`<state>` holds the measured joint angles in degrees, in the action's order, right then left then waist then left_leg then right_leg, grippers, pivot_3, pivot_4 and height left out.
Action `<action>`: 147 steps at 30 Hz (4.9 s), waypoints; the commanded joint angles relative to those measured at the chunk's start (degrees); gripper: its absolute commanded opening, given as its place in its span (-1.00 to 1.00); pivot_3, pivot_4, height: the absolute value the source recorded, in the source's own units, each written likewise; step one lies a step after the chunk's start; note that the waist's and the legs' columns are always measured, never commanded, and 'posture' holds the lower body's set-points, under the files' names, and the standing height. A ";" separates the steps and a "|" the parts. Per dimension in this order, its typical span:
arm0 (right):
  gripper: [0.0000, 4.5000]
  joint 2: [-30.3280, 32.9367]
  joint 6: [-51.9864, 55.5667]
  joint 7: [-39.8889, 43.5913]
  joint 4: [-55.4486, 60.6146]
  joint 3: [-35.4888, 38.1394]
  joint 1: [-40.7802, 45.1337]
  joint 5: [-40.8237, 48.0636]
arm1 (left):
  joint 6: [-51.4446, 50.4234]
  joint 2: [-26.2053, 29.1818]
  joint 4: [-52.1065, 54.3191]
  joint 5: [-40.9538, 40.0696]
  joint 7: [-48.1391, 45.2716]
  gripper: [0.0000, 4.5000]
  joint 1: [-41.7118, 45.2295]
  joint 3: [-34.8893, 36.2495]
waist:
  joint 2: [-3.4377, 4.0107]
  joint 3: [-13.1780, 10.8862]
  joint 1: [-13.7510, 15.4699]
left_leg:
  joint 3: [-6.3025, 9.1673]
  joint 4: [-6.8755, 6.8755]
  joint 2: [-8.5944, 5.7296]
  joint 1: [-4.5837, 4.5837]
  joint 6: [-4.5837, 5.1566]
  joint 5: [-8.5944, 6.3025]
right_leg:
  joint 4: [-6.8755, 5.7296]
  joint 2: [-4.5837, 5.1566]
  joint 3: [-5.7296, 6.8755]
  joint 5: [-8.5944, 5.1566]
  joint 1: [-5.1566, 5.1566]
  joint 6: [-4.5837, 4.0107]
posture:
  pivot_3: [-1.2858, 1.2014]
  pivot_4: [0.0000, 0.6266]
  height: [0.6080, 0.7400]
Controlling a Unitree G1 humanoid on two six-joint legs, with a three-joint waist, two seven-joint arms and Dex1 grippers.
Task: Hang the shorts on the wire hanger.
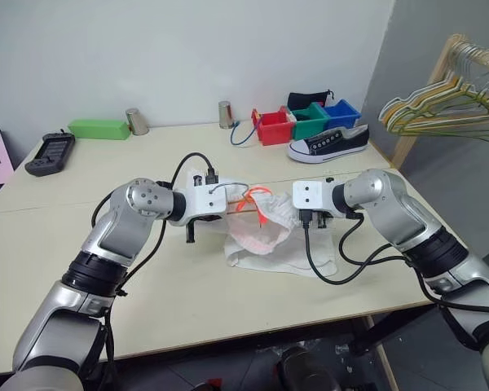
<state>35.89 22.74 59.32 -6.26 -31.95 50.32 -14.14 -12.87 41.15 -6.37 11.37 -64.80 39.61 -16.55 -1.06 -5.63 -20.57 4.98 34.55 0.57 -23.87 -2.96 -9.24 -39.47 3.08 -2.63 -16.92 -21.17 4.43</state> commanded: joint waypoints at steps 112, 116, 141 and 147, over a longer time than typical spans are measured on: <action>-1.00 -14.00 68.50 -57.03 27.22 69.95 -10.07 11.21 | -6.56 -37.45 5.52 -27.42 21.07 1.00 10.67 2.55 | 0.52 1.17 -17.42 | -0.38 -0.63 -0.05 1.55 -0.11 -0.32 | 0.92 0.20 0.04 -0.76 1.88 0.13 | -0.42 -0.97 1.00; -0.88 -13.05 67.46 -56.82 26.87 69.26 -10.80 11.23 | -6.21 -37.61 4.94 -27.19 21.34 1.00 11.04 2.82 | 0.51 1.17 -17.41 | -0.38 -0.63 -0.05 1.53 -0.11 -0.33 | 0.96 0.20 0.04 -0.77 1.88 0.13 | -0.42 -0.96 1.00; 0.96 -11.76 69.76 -60.71 49.45 52.58 -14.68 7.91 | -8.91 -34.04 6.02 -28.84 18.22 1.00 8.69 3.77 | 0.21 0.94 -18.07 | -0.36 -0.75 -0.01 1.41 -0.14 -0.46 | 1.60 0.19 -0.01 -0.89 1.98 -0.08 | -0.45 -0.80 1.00; 0.96 -12.11 69.76 -61.79 52.52 45.21 -8.80 7.39 | -11.17 -30.07 5.06 -29.65 19.37 1.00 7.77 7.67 | 0.04 0.74 -19.24 | -0.37 -0.75 0.00 1.40 -0.15 -0.47 | 1.62 0.19 -0.04 -0.90 1.97 -0.10 | -0.44 -0.79 1.00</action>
<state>22.76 92.09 -2.18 44.26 16.40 37.50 -6.47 -22.98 9.34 -2.39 -17.12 -46.65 47.50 -12.39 -1.01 -4.88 -39.81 4.63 33.79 0.58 -22.47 -3.11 -9.72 -37.85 3.27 -2.63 -17.79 -19.19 4.38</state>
